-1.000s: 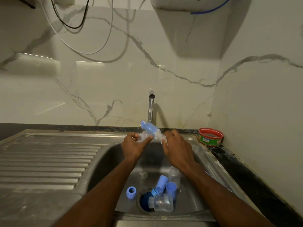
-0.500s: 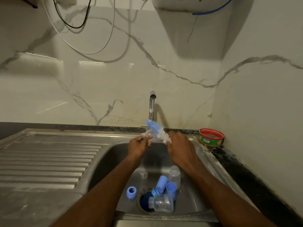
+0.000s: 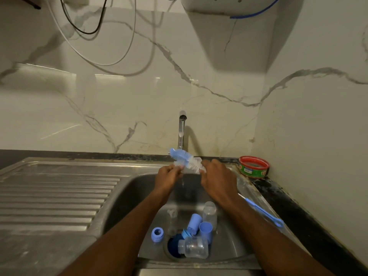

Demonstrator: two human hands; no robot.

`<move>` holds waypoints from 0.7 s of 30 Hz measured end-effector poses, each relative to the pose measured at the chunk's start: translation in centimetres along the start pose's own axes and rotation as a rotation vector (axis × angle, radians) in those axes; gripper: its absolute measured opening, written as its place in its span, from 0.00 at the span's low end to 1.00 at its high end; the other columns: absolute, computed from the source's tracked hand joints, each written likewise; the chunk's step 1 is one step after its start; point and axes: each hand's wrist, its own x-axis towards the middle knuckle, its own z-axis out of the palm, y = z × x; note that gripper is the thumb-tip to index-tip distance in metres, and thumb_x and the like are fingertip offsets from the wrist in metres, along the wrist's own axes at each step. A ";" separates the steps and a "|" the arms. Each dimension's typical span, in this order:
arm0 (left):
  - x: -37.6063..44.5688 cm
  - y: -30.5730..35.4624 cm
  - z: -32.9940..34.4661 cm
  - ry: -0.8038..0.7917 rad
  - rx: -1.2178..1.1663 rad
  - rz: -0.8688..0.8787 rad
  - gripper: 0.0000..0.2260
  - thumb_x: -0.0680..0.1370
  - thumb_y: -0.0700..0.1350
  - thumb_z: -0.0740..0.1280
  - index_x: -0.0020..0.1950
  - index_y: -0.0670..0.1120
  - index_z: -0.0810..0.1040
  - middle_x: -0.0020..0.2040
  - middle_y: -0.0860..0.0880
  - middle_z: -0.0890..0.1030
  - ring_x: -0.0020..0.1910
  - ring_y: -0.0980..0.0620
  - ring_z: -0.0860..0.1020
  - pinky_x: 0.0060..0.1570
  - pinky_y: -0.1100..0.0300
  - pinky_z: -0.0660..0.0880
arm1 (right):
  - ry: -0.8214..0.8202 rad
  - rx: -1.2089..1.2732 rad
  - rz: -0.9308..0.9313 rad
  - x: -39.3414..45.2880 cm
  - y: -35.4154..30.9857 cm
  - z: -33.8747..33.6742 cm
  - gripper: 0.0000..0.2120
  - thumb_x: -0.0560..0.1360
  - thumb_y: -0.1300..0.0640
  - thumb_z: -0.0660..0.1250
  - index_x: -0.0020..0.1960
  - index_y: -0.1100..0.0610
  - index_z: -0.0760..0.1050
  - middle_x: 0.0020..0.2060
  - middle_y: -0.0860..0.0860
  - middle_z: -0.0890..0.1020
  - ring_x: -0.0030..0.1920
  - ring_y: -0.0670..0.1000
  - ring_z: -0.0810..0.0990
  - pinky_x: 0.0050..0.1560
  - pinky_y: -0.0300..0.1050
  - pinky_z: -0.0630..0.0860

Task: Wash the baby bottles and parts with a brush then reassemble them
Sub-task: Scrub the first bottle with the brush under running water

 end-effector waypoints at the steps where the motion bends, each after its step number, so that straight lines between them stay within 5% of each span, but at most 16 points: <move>1: 0.1 0.1 0.4 0.019 -0.046 -0.062 0.09 0.82 0.48 0.66 0.57 0.46 0.82 0.51 0.46 0.86 0.50 0.50 0.84 0.51 0.57 0.80 | 0.005 -0.015 0.001 0.1 0.0 0.0 0.14 0.81 0.49 0.65 0.65 0.50 0.74 0.54 0.51 0.77 0.49 0.51 0.79 0.49 0.49 0.78; 7: 0.6 0.3 0.1 0.101 -0.156 -0.157 0.18 0.83 0.57 0.62 0.55 0.46 0.84 0.47 0.48 0.87 0.49 0.49 0.84 0.53 0.54 0.80 | 0.002 -0.054 -0.033 0.1 -0.6 -0.1 0.15 0.82 0.51 0.64 0.68 0.50 0.71 0.59 0.52 0.76 0.51 0.53 0.79 0.48 0.46 0.75; 12: -0.1 0.1 -0.2 0.087 0.081 0.095 0.10 0.82 0.51 0.67 0.51 0.47 0.85 0.45 0.43 0.85 0.48 0.41 0.83 0.50 0.48 0.81 | -0.016 -0.016 0.048 0.3 -0.4 0.0 0.15 0.79 0.52 0.69 0.65 0.53 0.74 0.56 0.52 0.78 0.51 0.52 0.80 0.50 0.46 0.77; 15: 0.1 -0.5 -0.7 0.104 0.306 0.299 0.08 0.81 0.48 0.69 0.51 0.45 0.85 0.51 0.45 0.84 0.48 0.55 0.82 0.55 0.48 0.81 | -0.016 0.012 -0.044 0.0 -0.5 0.6 0.14 0.79 0.51 0.68 0.64 0.52 0.76 0.55 0.51 0.79 0.50 0.52 0.80 0.50 0.46 0.78; 18: 0.1 -0.5 -1.0 0.072 0.574 0.486 0.18 0.78 0.59 0.69 0.58 0.47 0.83 0.65 0.53 0.69 0.62 0.62 0.70 0.63 0.60 0.74 | 0.028 -0.007 0.081 0.4 0.6 0.2 0.12 0.81 0.51 0.64 0.62 0.54 0.76 0.54 0.53 0.80 0.51 0.55 0.80 0.47 0.47 0.75; 21: -0.6 0.7 -1.4 0.055 0.744 0.552 0.20 0.77 0.60 0.68 0.61 0.47 0.80 0.64 0.54 0.70 0.58 0.66 0.70 0.53 0.74 0.70 | 0.033 -0.056 0.058 0.5 1.2 0.1 0.10 0.81 0.53 0.61 0.59 0.55 0.76 0.52 0.53 0.80 0.48 0.55 0.79 0.43 0.47 0.72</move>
